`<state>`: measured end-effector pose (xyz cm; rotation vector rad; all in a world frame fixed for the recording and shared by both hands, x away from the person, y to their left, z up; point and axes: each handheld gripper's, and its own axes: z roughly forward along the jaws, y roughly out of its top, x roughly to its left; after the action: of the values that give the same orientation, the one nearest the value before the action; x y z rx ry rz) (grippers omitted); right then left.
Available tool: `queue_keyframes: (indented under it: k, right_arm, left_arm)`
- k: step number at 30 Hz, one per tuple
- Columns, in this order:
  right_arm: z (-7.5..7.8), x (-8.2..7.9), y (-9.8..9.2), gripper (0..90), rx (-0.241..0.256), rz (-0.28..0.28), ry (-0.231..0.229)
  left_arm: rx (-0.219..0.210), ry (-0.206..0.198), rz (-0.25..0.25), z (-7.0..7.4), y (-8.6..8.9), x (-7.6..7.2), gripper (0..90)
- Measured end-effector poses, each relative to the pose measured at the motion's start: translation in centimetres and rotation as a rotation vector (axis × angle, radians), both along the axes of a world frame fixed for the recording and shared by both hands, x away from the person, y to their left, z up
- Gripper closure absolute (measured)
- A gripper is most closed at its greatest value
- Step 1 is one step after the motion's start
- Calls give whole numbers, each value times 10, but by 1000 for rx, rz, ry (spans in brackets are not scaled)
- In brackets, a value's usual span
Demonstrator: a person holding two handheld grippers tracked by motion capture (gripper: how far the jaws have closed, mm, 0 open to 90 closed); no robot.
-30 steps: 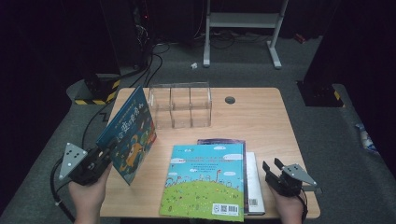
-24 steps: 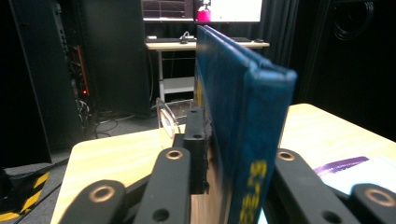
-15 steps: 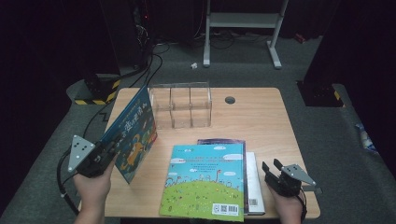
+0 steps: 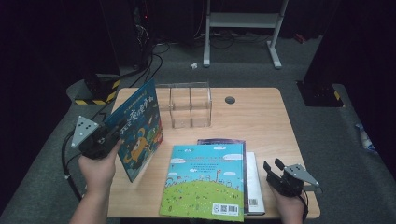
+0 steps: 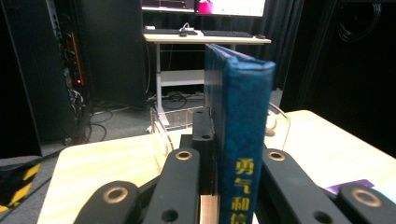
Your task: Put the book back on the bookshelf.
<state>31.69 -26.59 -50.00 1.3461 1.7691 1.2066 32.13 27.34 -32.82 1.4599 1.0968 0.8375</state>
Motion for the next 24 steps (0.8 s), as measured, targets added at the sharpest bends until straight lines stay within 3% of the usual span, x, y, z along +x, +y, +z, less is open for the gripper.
queue_keyframes:
  k: [12,24]
  right_arm:
    - [1,0,-2,500,19,-1,-6]
    - [2,0,-4,504,36,0,-8]
  left_arm:
    - [-8,3,5,17,-6,22,832]
    - [15,-13,68,38,-12,63,832]
